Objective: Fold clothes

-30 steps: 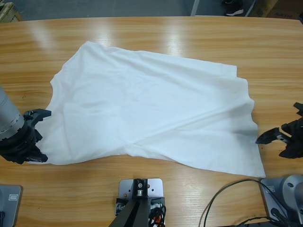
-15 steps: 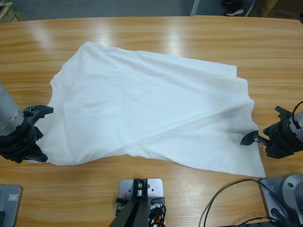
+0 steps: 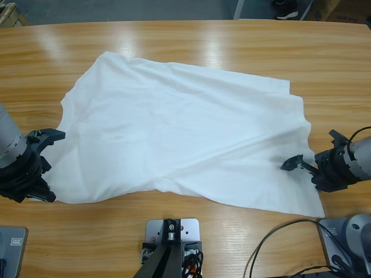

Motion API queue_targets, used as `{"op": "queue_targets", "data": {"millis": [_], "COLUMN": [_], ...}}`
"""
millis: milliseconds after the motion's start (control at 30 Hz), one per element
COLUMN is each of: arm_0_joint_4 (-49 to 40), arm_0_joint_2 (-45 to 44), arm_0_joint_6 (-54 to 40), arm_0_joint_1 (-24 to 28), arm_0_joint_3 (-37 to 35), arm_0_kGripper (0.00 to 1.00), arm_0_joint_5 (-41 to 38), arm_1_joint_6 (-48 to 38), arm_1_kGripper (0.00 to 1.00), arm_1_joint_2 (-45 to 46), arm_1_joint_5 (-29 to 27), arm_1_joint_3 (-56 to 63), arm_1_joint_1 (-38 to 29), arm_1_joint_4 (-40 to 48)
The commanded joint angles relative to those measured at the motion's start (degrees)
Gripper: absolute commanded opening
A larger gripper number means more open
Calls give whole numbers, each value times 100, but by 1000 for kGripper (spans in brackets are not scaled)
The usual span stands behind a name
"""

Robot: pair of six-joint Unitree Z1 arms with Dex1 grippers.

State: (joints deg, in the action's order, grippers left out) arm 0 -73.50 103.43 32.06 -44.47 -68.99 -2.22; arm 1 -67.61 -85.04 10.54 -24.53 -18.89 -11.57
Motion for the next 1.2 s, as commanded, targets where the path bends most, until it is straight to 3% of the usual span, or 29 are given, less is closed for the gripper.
{"op": "queue_targets", "data": {"millis": [33,100,167,233,800,1033,1200], "arm_0_joint_4": [-68,-68,-68,-68,-59,-59,-51], "arm_0_joint_2": [177,177,179,203,107,22,-8], "arm_0_joint_6": [65,72,72,70,116,169,169], "arm_0_joint_1": [-44,-44,-44,-44,-44,-44,-44], "arm_0_joint_3": [-58,-102,-100,-79,-48,58,91], "arm_0_kGripper": [0,0,0,0,0,0,0], "arm_0_joint_5": [57,55,64,67,73,94,99], "arm_1_joint_6": [-193,-202,-184,-160,775,2095,2231], "arm_1_kGripper": [642,429,114,0,0,0,0], "arm_1_joint_2": [-515,-644,-705,-684,-682,-485,-398], "arm_1_joint_5": [176,192,190,178,-436,-745,-784], "arm_1_joint_3": [342,370,370,370,-551,-1769,-1878], "arm_1_joint_1": [-283,-455,-577,-649,-782,-782,-781], "arm_1_joint_4": [513,603,603,582,-1294,-2570,-2937]}}
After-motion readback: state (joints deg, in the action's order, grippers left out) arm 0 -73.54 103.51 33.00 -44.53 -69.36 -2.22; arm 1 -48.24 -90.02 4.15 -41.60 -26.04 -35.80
